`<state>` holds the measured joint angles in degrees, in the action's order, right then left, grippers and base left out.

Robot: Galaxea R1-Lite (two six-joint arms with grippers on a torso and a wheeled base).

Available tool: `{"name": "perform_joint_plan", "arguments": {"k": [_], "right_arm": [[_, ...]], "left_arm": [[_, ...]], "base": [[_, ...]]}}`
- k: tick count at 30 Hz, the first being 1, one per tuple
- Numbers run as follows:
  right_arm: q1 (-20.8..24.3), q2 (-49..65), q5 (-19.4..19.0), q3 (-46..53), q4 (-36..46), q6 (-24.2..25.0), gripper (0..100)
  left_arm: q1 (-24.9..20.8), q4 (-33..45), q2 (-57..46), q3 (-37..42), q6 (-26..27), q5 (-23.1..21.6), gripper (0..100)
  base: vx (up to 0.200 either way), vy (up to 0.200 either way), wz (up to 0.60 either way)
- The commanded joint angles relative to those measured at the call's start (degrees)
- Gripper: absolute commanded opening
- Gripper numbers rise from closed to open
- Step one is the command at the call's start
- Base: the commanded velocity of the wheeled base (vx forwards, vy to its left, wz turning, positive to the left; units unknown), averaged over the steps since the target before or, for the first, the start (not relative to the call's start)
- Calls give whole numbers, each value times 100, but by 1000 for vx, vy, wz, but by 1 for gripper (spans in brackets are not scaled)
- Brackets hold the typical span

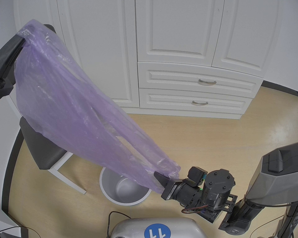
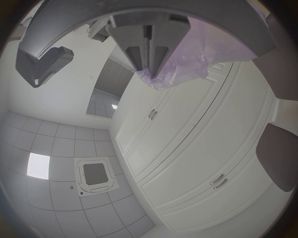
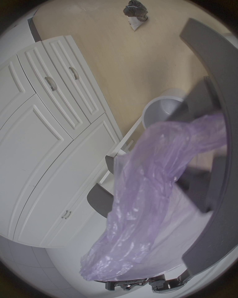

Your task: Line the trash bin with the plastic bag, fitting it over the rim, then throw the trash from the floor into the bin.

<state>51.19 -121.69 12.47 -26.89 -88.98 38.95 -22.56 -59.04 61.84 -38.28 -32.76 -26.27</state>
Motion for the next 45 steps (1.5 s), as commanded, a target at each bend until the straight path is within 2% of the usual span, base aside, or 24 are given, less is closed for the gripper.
{"name": "perform_joint_plan", "arguments": {"k": [1, 6, 12, 13, 16, 18, 19, 20, 22, 23, 24, 25, 26, 28, 35, 39, 41, 44, 45], "right_arm": [[5, -13, 1, -9, -102, -1, 0], [5, 13, 10, 0, -102, -10, 0], [-12, 22, 133, 0, -102, -414, 0], [-74, 40, 370, -27, -102, -889, 0], [-135, 189, 651, 26, -102, -1662, 0], [-162, 303, 686, 61, -102, -1856, 0], [-188, 523, 695, 176, -102, -2111, 0], [-197, 541, 695, 184, -102, -2120, 0], [-329, 989, 678, 325, -102, -2453, 0], [-346, 1024, 678, 325, -102, -2497, 0], [-496, 1235, 678, 369, -102, -2761, 0], [-496, 1235, 678, 369, -102, -2761, 0], [-680, 1402, 678, 430, -102, -3139, 0], [-821, 1595, 678, 474, -102, -3420, 0], [-865, 2369, 678, 430, 170, -3578, 0], [-856, 2975, 739, 184, 1111, -3543, 0], [-803, 3098, 818, 105, 1304, -3526, 0], [-672, 3309, 906, -62, 1498, -3420, 0], [-496, 3424, 959, -123, 1533, -3385, 0]], "left_arm": [[-2, -2, 21, 5, -3, -1, 0], [-11, -2, 38, 66, 15, -10, 0], [-11, 50, 267, 110, 50, -62, 0], [-11, 77, 355, 136, 76, -71, 0], [-11, 86, 425, 242, 164, -177, 0], [-11, 103, 451, 277, 235, -203, 0], [-11, 173, 522, 321, 402, -229, 0], [-11, 182, 522, 321, 419, -229, 0], [-11, 613, 627, 303, 832, -229, 0], [-11, 666, 636, 303, 867, -229, 0], [-11, 1044, 654, 259, 1122, -229, 0], [-11, 1044, 654, 259, 1122, -229, 0], [-11, 1439, 654, 207, 1351, -229, 0], [-11, 1835, 654, 154, 1597, -229, 0], [-11, 2564, 654, 136, 2168, -229, 0], [-2, 3083, 601, 119, 2520, -229, 0], [-2, 3320, 575, 92, 2608, -229, 0], [15, 3944, 548, -101, 2819, -203, 0], [33, 4427, 548, -294, 2924, -150, 0]], "base": [[0, 0, 0], [0, 0, 0], [0, 0, 0], [0, 0, 0], [0, 0, 0], [0, 0, 0], [0, 0, 0], [0, 0, 0], [0, 0, 0], [0, 0, 0], [0, 0, 0], [0, 0, 0], [0, 0, 0], [0, 0, 0], [0, 0, 0], [0, 0, 0], [0, 0, 0], [0, 0, 0], [0, 0, 0]]}}
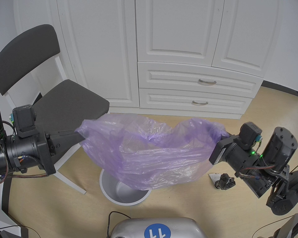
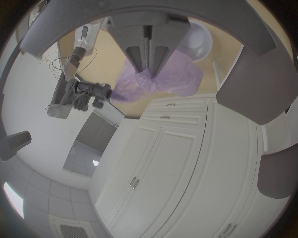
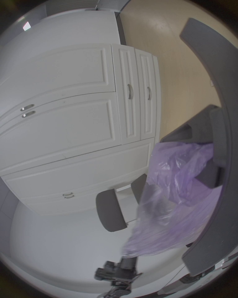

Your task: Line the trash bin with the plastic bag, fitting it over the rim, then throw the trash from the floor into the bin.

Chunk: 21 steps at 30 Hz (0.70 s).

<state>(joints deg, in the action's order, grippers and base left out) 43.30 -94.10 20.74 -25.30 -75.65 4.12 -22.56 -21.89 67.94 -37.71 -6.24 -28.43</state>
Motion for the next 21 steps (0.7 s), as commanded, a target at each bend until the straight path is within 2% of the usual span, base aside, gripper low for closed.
{"name": "perform_joint_plan", "arguments": {"k": [1, 2, 4, 7, 10, 11, 13, 15, 17, 21], "right_arm": [[390, 718, 212, -327, 244, 98, 0], [390, 718, 212, -327, 244, 98, 0], [583, 805, 405, -450, 358, 107, 0], [662, 823, 493, -564, 367, 142, 0], [671, 814, 572, -652, 376, 168, 0], [688, 805, 642, -705, 385, 177, 0], [776, 761, 853, -784, 394, 168, 0], [899, 726, 1275, -889, 508, 98, 0], [987, 744, 1539, -986, 868, 54, 0], [1137, 841, 1732, -1030, 1413, 45, 0]], "left_arm": [[42, 1117, -61, -527, 317, 109, 0], [42, 1117, -61, -527, 317, 109, 0], [68, 2163, -35, -1002, 369, 338, 0], [103, 2726, -26, -1257, 387, 479, 0], [209, 2734, -44, -1230, 545, 505, 0], [340, 2734, -61, -1204, 756, 602, 0], [446, 2682, -97, -1160, 967, 971, 0], [455, 2532, -316, -1081, 985, 1472, 0], [455, 2374, -510, -967, 985, 1727, 0], [499, 2128, -791, -756, 1020, 1858, 0]], "base": [[0, 0, 0], [0, 0, 0], [0, 0, 0], [0, 0, 0], [0, 0, 0], [0, 0, 0], [0, 0, 0], [0, 0, 0], [0, 0, 0], [0, 0, 0]]}}
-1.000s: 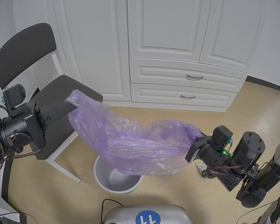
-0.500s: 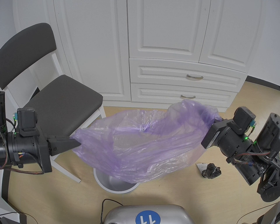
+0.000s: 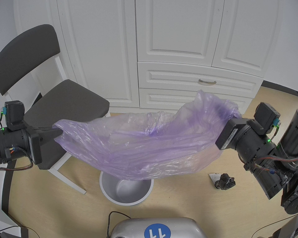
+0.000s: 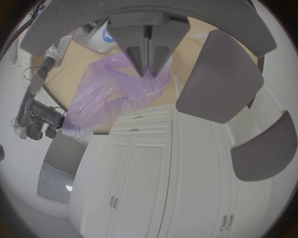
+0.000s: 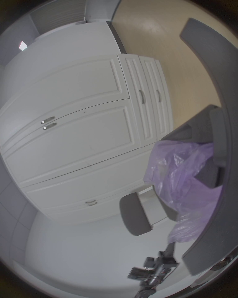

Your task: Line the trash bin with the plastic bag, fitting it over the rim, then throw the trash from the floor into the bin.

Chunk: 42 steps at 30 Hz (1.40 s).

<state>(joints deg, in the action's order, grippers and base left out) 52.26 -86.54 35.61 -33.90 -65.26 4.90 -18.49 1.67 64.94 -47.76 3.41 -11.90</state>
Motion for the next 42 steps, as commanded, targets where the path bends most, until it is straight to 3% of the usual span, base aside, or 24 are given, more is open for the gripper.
{"name": "perform_joint_plan", "arguments": {"k": [1, 14, 42], "right_arm": [[249, 120, 315, -143, 567, -51, 0], [188, 102, 957, 499, 655, -903, 0], [-155, 67, 1387, 1351, 672, -1721, 0]], "left_arm": [[127, -378, -623, 355, 89, 214, 0], [390, -448, -614, 408, 230, 205, 0], [601, -439, -412, 426, 265, 188, 0]], "base": [[0, 0, 0], [0, 0, 0], [0, 0, 0]]}}
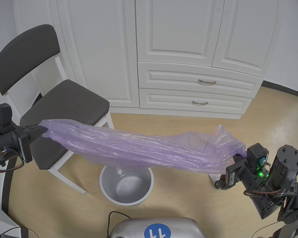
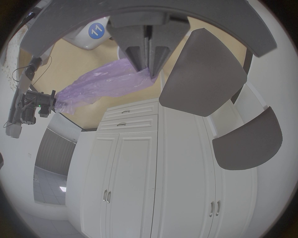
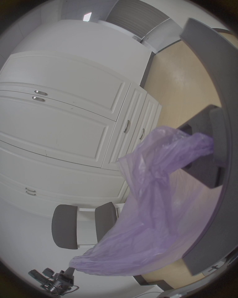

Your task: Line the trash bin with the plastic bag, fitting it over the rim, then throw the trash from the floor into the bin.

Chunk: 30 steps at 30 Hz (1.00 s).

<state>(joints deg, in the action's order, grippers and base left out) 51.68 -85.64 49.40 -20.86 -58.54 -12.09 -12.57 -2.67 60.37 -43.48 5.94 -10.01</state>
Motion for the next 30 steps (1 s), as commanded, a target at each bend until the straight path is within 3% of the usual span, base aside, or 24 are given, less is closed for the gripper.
{"name": "perform_joint_plan", "arguments": {"k": [1, 30], "right_arm": [[-123, -32, 9, 47, 0, -21, 0], [-369, -111, 17, 337, 0, -276, 0]], "left_arm": [[9, -5, 45, -2, 4, 8, 0], [9, -14, 19, 33, 13, 8, 0]], "base": [[0, 0, 0], [0, 0, 0]]}}
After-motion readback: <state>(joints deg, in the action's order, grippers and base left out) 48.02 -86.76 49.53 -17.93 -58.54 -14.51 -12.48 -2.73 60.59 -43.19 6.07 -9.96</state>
